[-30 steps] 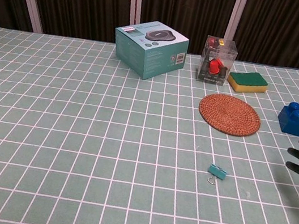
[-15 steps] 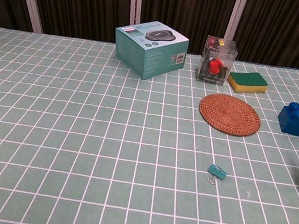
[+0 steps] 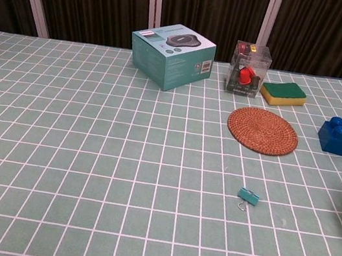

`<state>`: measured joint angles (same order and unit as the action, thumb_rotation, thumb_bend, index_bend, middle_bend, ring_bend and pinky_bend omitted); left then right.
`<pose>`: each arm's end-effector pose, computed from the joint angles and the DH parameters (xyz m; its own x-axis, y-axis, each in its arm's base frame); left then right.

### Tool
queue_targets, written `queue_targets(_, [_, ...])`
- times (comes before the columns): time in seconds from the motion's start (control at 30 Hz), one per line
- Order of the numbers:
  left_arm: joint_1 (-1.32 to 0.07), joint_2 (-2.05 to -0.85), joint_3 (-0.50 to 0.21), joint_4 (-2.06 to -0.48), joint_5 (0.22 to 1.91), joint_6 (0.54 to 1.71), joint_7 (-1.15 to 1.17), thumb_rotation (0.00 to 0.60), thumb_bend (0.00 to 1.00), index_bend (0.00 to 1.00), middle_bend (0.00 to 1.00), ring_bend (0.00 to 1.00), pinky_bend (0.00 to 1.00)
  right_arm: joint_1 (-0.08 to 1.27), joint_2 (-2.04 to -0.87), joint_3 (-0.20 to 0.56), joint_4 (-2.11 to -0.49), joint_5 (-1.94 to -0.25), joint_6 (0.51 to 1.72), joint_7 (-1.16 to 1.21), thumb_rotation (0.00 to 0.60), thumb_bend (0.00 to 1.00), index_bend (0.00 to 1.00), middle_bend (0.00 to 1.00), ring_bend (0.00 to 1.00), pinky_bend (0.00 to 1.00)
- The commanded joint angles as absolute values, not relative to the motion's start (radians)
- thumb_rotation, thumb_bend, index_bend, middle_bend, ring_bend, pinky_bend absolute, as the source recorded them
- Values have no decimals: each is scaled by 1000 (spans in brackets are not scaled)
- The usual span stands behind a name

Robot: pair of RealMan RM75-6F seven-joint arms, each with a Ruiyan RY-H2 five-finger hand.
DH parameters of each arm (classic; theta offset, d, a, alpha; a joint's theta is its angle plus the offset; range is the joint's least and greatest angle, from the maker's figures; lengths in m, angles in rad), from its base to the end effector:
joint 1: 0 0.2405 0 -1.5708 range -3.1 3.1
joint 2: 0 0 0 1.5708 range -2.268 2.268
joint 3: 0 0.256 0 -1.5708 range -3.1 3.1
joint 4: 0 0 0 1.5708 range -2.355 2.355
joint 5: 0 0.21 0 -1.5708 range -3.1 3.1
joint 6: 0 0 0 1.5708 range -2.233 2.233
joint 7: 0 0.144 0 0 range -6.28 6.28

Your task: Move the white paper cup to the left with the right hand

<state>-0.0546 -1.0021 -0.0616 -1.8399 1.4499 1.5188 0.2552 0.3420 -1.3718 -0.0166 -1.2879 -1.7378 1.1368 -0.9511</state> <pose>-0.2826 0.1714 0.1834 0.5207 -0.0096 0.8537 0.8526 0.0562 -0.5195 -0.2951 -0.2371 0.0392 0.9706 0.2288 0.0743 0.0408 -0.4612 0.8864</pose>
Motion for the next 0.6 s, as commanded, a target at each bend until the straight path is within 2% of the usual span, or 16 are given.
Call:
queue_targets(0.03, [-55,-1002,-61,-1841,1450,1519,254,600,0,0,0,0,0,372,-1361,-2,-1322,-1757,1205,-709,600,208,263,431,233,516])
queue_targets(0.3, [-56,-996,-57,-1844,1451,1514,243,600,0,0,0,0,0,441,-1343,76,-1429,-1643,1165,-256,600,208,267,431,233,516])
queue_targets(0.6, [-59,-994,-55,-1845,1447,1506,237,600,0,0,0,0,0,501,-1375,88,-1422,-1527,1010,-53,600,208,268,431,229,516])
